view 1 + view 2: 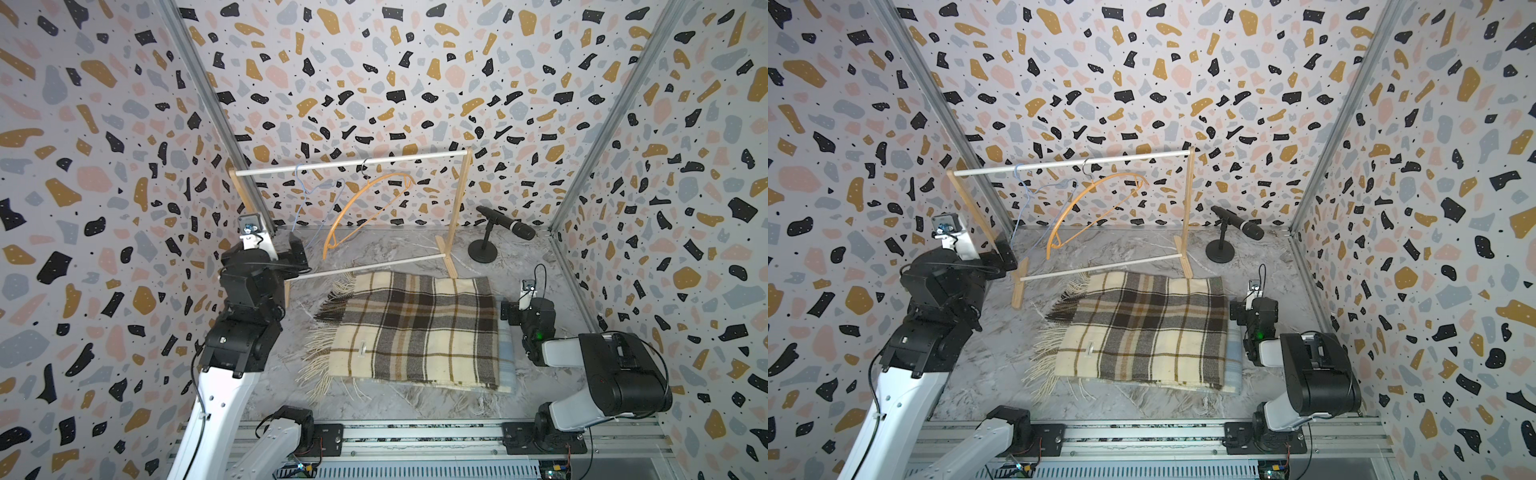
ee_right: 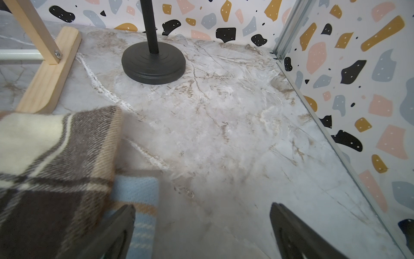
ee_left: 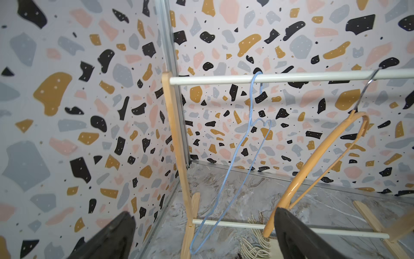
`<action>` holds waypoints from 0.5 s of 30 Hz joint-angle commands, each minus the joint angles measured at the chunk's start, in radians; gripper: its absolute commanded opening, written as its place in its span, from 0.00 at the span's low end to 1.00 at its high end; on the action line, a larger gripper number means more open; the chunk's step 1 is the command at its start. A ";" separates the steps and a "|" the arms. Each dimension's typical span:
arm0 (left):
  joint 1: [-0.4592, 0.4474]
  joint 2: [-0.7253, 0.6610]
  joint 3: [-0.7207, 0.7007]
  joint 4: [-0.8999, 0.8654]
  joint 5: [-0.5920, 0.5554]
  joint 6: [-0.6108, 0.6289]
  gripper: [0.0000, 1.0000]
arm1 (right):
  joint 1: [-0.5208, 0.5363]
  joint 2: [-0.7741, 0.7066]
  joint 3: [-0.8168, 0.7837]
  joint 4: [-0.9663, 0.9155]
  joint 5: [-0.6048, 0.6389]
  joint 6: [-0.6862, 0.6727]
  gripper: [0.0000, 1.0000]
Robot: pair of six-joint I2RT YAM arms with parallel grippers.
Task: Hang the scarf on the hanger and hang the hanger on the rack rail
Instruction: Pick up the hanger from the clothesline.
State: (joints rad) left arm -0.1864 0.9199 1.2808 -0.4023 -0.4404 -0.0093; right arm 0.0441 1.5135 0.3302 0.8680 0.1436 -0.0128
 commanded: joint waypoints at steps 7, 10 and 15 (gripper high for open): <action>0.091 0.295 0.347 -0.220 0.285 0.137 1.00 | -0.001 -0.002 0.020 0.015 0.005 -0.002 1.00; 0.133 0.374 0.429 -0.253 0.341 0.142 1.00 | 0.000 -0.019 0.016 0.011 0.019 0.007 1.00; 0.216 0.485 0.553 -0.311 0.447 0.147 1.00 | 0.000 -0.186 0.051 -0.183 0.019 0.006 1.00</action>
State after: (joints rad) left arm -0.0048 1.3754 1.7679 -0.6750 -0.1017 0.1207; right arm 0.0441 1.4357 0.3313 0.7879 0.1509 -0.0116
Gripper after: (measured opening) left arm 0.996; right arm 0.996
